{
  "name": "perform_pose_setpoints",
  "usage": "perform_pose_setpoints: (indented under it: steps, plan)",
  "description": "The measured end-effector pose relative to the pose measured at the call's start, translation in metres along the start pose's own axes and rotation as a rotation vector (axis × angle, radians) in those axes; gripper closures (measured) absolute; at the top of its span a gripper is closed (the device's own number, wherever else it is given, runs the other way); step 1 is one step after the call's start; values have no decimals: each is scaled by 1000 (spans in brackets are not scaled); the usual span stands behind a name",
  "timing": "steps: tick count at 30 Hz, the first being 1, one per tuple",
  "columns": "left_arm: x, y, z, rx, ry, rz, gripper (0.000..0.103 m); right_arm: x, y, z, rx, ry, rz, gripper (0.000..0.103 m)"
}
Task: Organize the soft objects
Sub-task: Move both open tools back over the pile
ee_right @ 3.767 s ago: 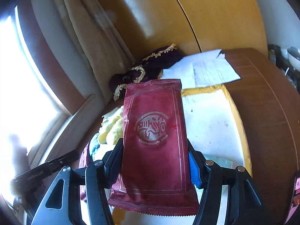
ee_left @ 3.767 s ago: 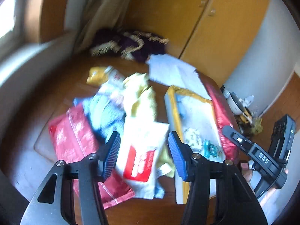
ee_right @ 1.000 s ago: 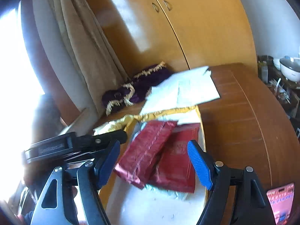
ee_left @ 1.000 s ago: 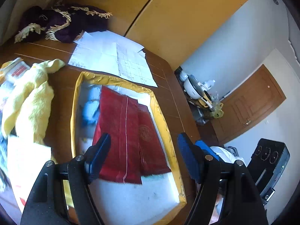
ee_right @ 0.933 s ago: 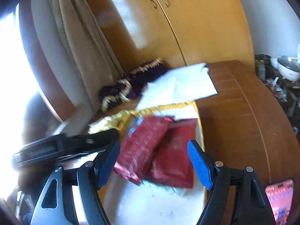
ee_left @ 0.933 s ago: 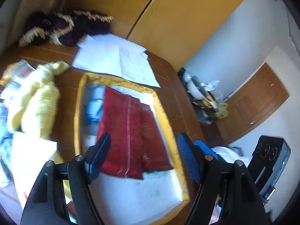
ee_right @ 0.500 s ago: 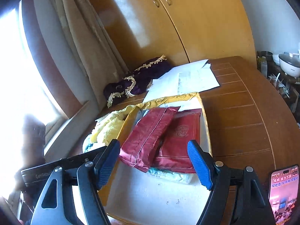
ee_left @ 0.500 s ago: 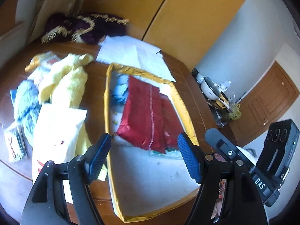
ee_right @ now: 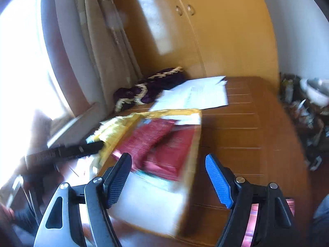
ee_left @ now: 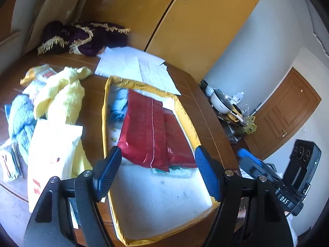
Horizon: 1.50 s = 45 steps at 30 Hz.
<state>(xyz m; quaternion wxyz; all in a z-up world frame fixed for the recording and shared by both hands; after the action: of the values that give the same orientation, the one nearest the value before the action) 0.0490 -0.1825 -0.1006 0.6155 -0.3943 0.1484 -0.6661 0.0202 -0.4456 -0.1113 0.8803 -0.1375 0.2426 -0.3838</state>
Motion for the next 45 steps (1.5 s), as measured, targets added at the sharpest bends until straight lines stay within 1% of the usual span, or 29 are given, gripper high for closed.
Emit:
perform_pose_setpoints:
  steps: [3, 4, 5, 7, 9, 10, 11, 12, 13, 15, 17, 19, 21, 23, 26, 27, 29, 31, 35, 37, 39, 42, 43, 45]
  plan:
    - [1, -1, 3, 11, -1, -6, 30, 27, -35, 1, -10, 10, -64, 27]
    - [1, 0, 3, 13, 0, -4, 30, 35, -40, 0, -21, 17, -81, 27]
    - [1, 1, 3, 13, 4, -1, 30, 47, -42, -3, -50, 24, -126, 27]
    - [2, 3, 2, 11, 10, 11, 30, 60, -37, -9, -99, 17, -207, 27]
    - [1, 6, 2, 2, 6, 8, 30, 72, -22, -17, -158, 0, -253, 27]
    - [1, 7, 2, -5, 8, 10, 30, 76, -15, -19, -180, -3, -269, 27]
    - [1, 8, 2, -11, 8, 14, 30, 81, -7, -19, -196, -6, -303, 27]
    - [1, 9, 1, -14, 7, 15, 30, 85, -1, -13, -188, -9, -308, 27]
    - [0, 9, 1, -16, 7, 14, 30, 85, 2, -6, -170, -14, -292, 27]
    - [-2, 8, 0, -19, 6, 19, 30, 85, -1, 8, -116, -5, -304, 27]
    - [-5, 5, 1, -12, 5, 25, 30, 74, -7, 20, -70, -10, -282, 27]
    - [-11, 1, 2, 3, -3, 42, 30, 54, -10, 27, -34, -33, -262, 27]
    - [-18, 0, 2, 10, -21, 47, 30, 35, -6, 27, -20, -24, -209, 27]
    - [-25, 0, 3, 1, -40, 44, 30, 10, 1, 23, -1, -24, -165, 27]
    - [-36, -4, 3, 6, -56, 50, 30, -28, 22, 15, 9, -5, -80, 27]
    - [-40, -6, 4, 10, -61, 54, 30, -41, 35, 13, 10, 14, -29, 27]
    - [-50, -12, 5, 18, -75, 63, 30, -61, 57, 12, -15, 51, 52, 27]
    - [-61, -17, 5, 23, -83, 85, 30, -79, 77, 11, -35, 66, 108, 27]
    - [-87, -31, 4, 50, -117, 126, 30, -115, 115, 10, -69, 77, 169, 27]
    - [-104, -38, 2, 61, -148, 157, 30, -127, 128, 5, -94, 91, 194, 27]
    - [-119, -42, 2, 60, -173, 191, 30, -140, 143, 0, -132, 64, 210, 27]
    - [-140, -47, -1, 68, -202, 240, 30, -150, 157, -6, -172, 57, 224, 27]
    - [-147, -49, -3, 73, -211, 262, 30, -152, 161, -7, -189, 66, 242, 27]
    - [-158, -51, -6, 71, -225, 281, 30, -159, 168, -10, -210, 77, 271, 27]
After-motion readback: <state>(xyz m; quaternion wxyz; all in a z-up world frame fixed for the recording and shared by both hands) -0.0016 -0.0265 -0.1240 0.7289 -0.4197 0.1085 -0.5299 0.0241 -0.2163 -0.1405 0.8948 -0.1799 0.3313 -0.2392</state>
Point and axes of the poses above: each gripper's, at about its wrist camera, not at the fingertips, and y roughly the way its jaws point, x to its right, z to its top, the point moved 2 cm from there along y, roughly the way its jaws point, and after that the axes turned 11 degrees about z, right-handed, at the moved point
